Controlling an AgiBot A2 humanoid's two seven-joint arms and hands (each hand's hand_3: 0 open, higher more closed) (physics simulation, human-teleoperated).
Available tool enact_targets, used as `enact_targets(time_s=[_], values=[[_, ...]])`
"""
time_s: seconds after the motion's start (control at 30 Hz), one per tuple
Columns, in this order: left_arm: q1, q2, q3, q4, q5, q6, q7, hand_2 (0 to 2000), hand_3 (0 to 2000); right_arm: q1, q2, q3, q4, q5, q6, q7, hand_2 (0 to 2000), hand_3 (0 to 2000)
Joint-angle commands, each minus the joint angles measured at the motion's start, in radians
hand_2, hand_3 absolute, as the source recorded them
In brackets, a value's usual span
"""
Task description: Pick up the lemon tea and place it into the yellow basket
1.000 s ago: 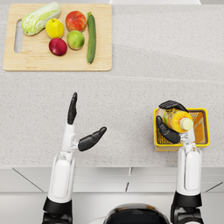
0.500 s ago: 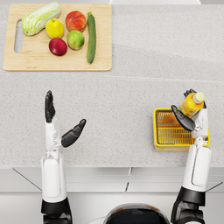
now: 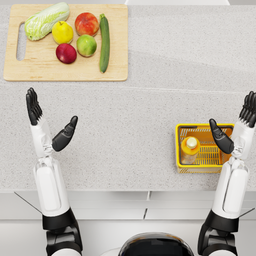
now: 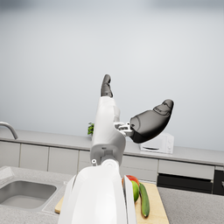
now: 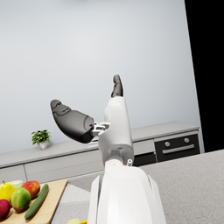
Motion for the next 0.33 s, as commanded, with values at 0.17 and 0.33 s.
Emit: enact_targets(time_s=[0.17, 0.33], values=[[-0.019, 0.003, -0.01, 0.011, 0.0, 0.0, 0.0, 0, 0, -0.017, -0.003, 0.002, -0.023, 0.0, 0.0, 0.002, 0, 0], [-0.022, 0.004, -0.012, 0.013, 0.0, 0.0, 0.0, 0, 0, -0.02, -0.004, 0.002, -0.027, 0.0, 0.0, 0.002, 0, 0]])
